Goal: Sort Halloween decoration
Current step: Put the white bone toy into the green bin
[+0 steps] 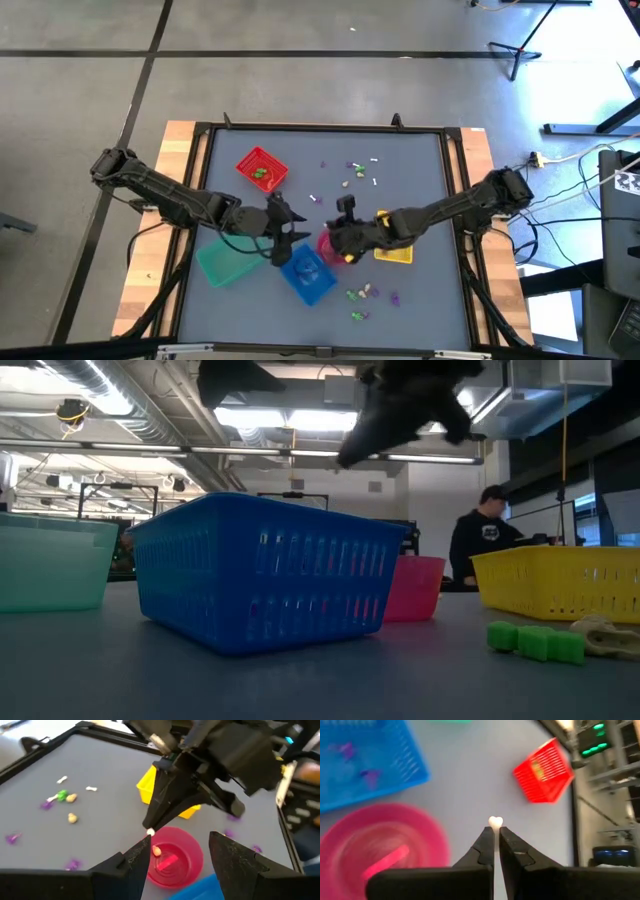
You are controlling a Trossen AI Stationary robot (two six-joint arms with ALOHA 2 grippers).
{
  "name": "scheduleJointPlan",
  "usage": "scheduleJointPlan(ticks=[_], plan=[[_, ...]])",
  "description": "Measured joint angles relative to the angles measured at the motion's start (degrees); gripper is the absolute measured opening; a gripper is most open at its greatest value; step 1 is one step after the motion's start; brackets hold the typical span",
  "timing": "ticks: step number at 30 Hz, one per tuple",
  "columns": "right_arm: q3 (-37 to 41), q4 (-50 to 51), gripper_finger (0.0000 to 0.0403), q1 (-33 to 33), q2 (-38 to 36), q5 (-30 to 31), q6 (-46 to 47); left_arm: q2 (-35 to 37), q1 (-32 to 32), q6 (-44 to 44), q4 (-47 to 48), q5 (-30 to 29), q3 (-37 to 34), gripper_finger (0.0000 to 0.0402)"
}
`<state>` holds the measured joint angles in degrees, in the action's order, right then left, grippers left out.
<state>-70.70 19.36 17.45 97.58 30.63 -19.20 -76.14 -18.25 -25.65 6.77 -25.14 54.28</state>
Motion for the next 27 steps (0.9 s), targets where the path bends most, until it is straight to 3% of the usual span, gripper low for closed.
scheduleJointPlan(ticks=[11, 19, 27], plan=[[0.0, -13.4, 0.001, -1.35, -0.02, -0.13, -5.46, 0.0, 2.73, -16.09, 0.2, -1.0, 0.0, 0.0184], [0.0, -17.4, 0.001, -1.38, 0.2, -5.67, -5.2, 4.86, 3.51, -16.48, 5.21, 3.55, 0.0, 0.018], [0.0, -33.57, 0.001, -1.38, 5.92, -13.78, -5.31, 14.52, 3.51, -16.27, 15.52, 2.57, 0.0, 0.0157]])
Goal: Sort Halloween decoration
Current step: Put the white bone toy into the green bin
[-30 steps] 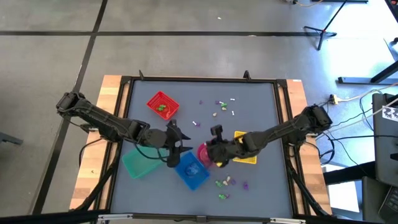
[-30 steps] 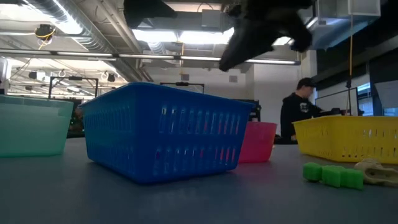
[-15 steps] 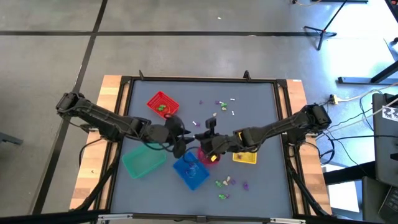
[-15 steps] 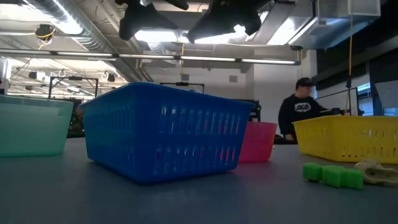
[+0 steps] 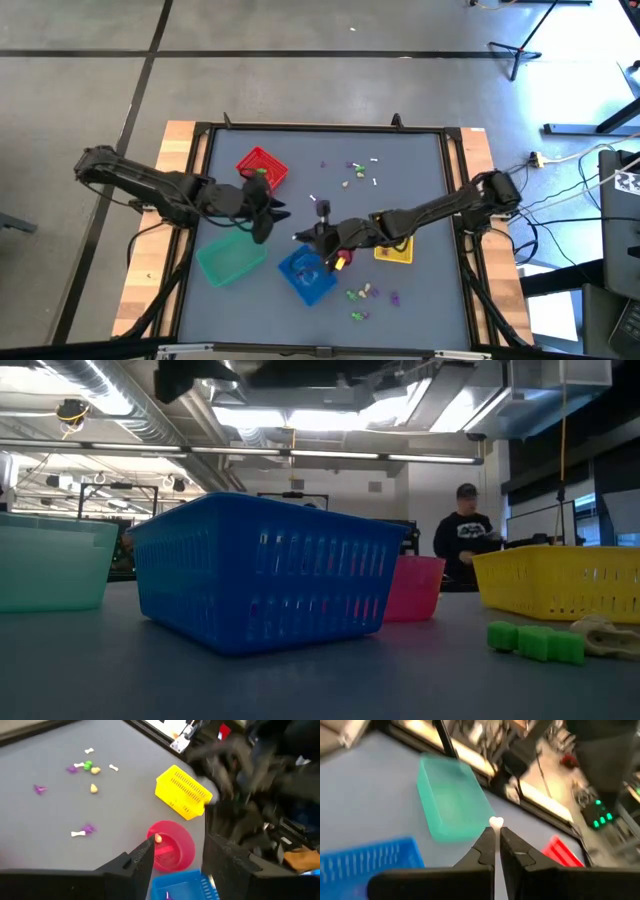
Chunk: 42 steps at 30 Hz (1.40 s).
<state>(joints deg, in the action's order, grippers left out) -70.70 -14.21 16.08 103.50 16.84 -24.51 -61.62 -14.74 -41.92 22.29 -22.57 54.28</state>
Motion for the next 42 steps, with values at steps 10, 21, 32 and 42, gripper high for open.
scheduleJointPlan(ticks=[10, 21, 32, 42], plan=[[-3.14, -17.49, 0.001, -2.54, 11.6, -8.01, -2.69, 7.56, 0.0, 0.67, 2.84, -5.54, 0.0, 0.0148], [-23.39, -11.47, 0.001, -5.36, 27.06, -16.46, -2.69, 8.5, 0.22, 3.5, 2.59, -7.53, 0.0, 0.0148], [-29.07, -8.5, 0.0021, -5.35, 31.61, -15.98, -2.67, 8.5, 0.22, 3.55, 2.6, -7.92, 0.0, 0.0148], [-29.05, -5.14, 0.0139, -5.33, 31.58, -15.85, -2.64, 8.37, 0.22, 3.55, 2.58, -7.91, 0.0, 0.0148]])
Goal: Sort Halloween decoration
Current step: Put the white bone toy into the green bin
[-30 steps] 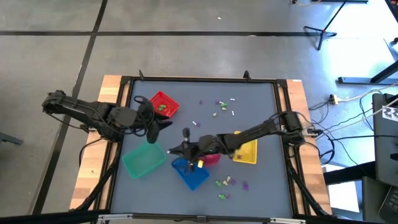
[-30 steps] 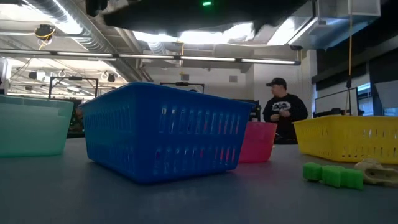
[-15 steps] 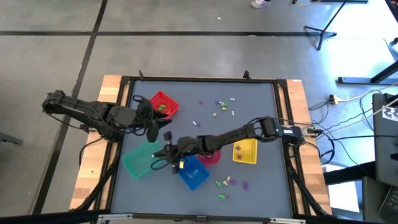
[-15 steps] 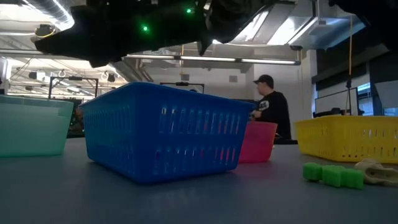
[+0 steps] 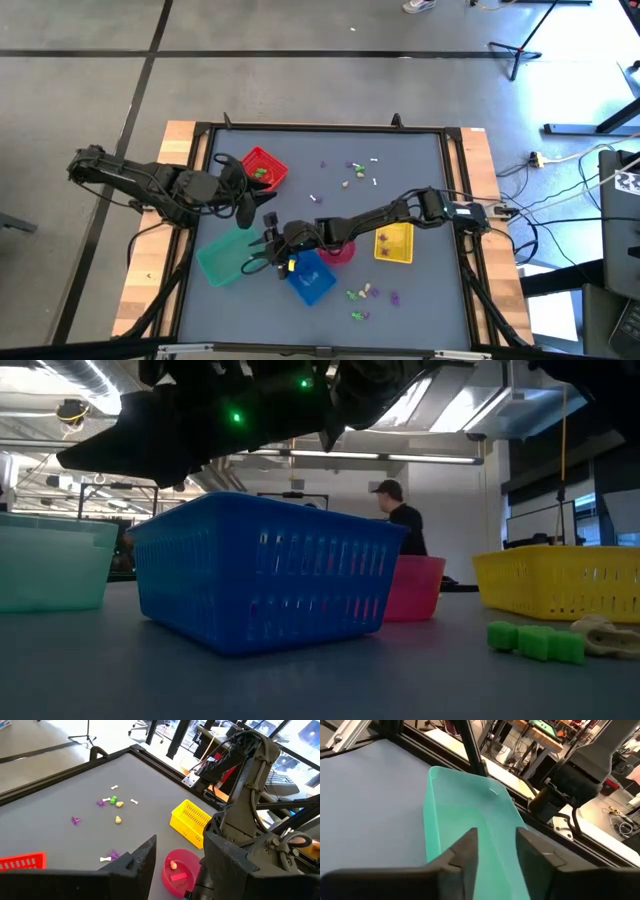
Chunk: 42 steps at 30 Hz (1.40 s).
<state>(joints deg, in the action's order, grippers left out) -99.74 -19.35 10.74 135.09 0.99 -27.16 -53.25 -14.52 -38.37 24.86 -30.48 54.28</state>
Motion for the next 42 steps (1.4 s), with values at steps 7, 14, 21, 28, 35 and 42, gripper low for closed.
scheduleJointPlan(ticks=[7, 14, 21, 28, 35, 42], plan=[[0.09, 8.01, 0.0173, 0.42, -2.18, 3.37, -0.09, -0.1, 0.0, 0.01, 0.02, -0.02, 0.0, 0.0148], [0.02, 38.13, 0.0174, 0.42, -14.21, 6.98, -0.76, -4.46, 0.94, 6.02, -2.22, -0.47, 0.0, 0.0148], [0.02, 66.98, 0.0174, -1.48, -25.87, 6.51, -0.99, -10.3, 5.29, 11.96, -11.93, 2.14, 0.0, 0.0148], [0.07, 85.87, 0.0174, -3.77, -34.05, 6.02, 7.6, -15.89, 11.73, 13.58, -17.41, 11.76, 0.0, 0.0148], [0.09, 91.67, 0.0174, -3.67, -39.71, 11.54, 11.07, -21.22, 15.58, 17.79, -18.57, 15.05, 0.0, 0.0148], [0.12, 94.17, 0.0174, -7.27, -42.38, 12.3, 12.21, -24.99, 17.72, 21.05, -18.85, 18.01, 0.0, 0.0148]])
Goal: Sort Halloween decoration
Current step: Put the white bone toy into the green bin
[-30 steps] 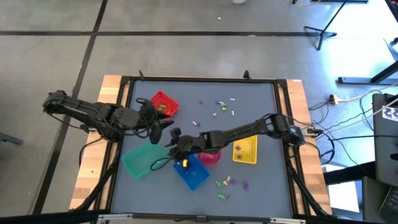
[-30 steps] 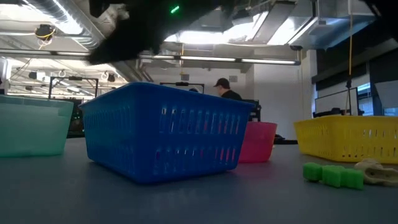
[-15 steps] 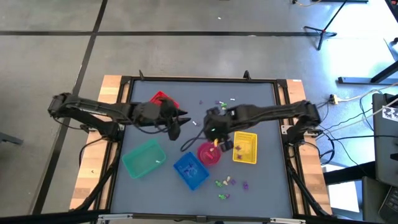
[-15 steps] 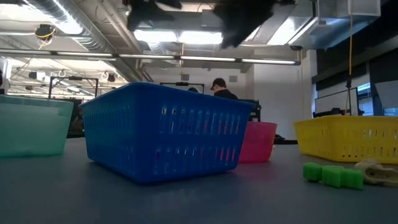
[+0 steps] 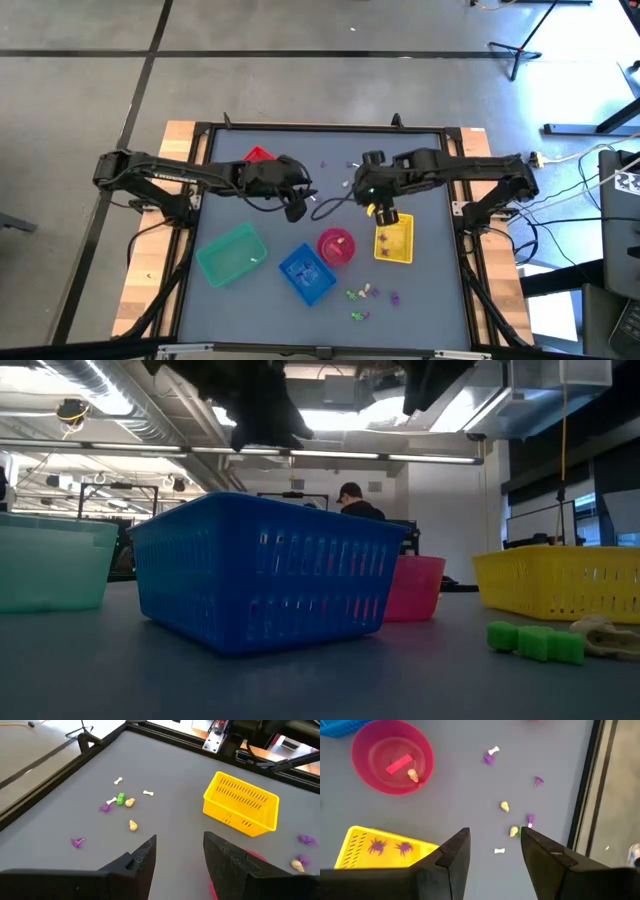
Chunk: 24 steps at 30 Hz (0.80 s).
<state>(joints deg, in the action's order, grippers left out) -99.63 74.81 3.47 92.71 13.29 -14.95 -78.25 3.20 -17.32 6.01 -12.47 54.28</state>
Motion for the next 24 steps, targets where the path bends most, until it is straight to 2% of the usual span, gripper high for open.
scheduleJointPlan(ticks=[3, 6, 11, 16, 19, 24], plan=[[2.87, -2.05, 0.0174, -2.27, -1.79, -0.36, 0.42, -0.27, 1.04, 1.36, -0.12, 2.14, 0.0, 0.0148], [8.62, -9.38, 0.0174, -5.03, -4.32, -0.4, -0.8, -0.19, 2.19, 4.6, -0.44, 2.78, 0.0, 0.0148], [18.52, -25.25, 0.0174, -10.3, -6.71, -0.43, -5.24, -1.11, 5.38, 9.02, -0.46, 3.36, 0.09, 0.0148], [24.74, -40.65, 0.0174, -15.04, -6.24, -1.27, -8.73, -5.67, 7.64, 9.27, -0.02, 7.2, 0.09, 0.0148], [26.57, -46.5, 0.0174, -17.1, -5.39, -5.6, -9.39, -8.41, 7.79, 10.85, -0.08, 7.69, 0.09, 0.0148], [26.64, -49.71, 0.0174, -19.64, -4.29, -15.95, -9.39, -13.16, 7.79, 14.24, -0.13, 7.68, 0.04, 0.0148]])
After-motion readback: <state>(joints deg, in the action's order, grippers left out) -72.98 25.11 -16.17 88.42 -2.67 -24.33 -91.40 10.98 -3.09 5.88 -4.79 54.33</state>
